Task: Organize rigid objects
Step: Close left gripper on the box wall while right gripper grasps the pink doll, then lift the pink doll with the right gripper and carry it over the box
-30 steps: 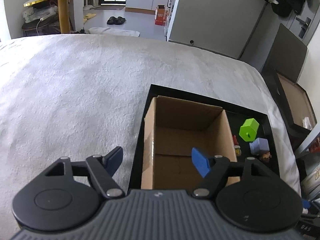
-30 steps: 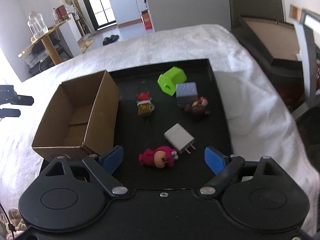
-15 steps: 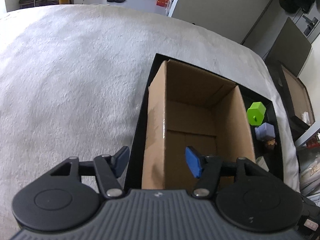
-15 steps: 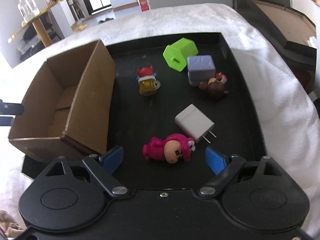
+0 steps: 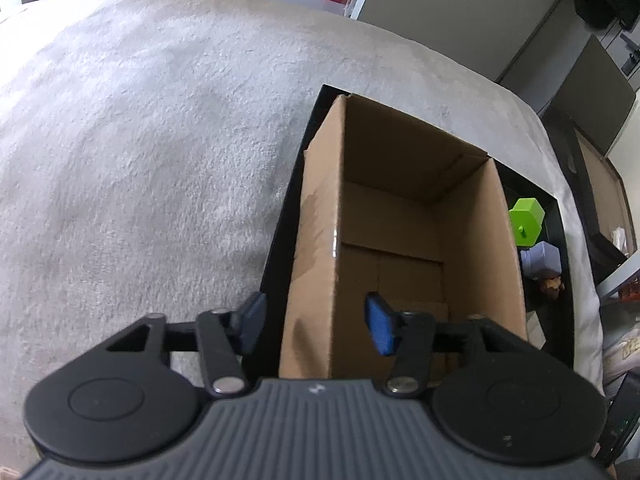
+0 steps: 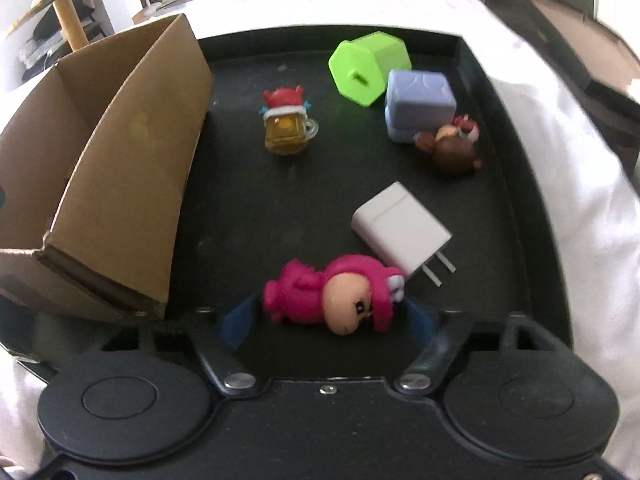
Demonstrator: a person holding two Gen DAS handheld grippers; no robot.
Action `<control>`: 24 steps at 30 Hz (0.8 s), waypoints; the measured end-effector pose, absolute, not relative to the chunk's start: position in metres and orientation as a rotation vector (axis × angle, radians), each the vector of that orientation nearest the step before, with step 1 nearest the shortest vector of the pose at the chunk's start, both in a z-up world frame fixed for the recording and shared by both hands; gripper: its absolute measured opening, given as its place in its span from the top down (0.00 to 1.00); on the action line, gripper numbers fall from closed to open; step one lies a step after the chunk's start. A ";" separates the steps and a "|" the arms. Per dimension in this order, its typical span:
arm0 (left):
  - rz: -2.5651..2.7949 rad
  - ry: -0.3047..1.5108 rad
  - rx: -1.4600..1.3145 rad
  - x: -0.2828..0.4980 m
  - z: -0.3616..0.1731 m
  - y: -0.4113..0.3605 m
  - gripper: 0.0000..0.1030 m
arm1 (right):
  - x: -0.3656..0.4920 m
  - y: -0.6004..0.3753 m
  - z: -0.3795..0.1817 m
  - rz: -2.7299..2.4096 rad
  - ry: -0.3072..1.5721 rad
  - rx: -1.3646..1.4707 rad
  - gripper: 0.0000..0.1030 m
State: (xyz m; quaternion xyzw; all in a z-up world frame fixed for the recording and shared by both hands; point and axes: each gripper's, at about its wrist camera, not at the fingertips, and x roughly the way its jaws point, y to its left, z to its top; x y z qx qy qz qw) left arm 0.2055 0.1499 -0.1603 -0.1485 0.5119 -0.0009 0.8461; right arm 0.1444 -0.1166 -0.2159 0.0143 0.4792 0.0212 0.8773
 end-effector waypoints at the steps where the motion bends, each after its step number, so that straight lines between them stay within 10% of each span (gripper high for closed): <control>1: -0.005 1.077 -0.325 0.205 -0.161 0.150 0.59 | 0.143 -0.117 -0.214 0.057 1.002 0.037 0.35; 8: -0.002 1.059 -0.317 0.206 -0.162 0.143 0.83 | 0.138 -0.125 -0.202 0.079 0.996 0.076 0.35; 24: -0.108 1.056 -0.257 0.195 -0.165 0.121 0.84 | 0.127 -0.143 -0.138 0.096 0.882 0.088 0.35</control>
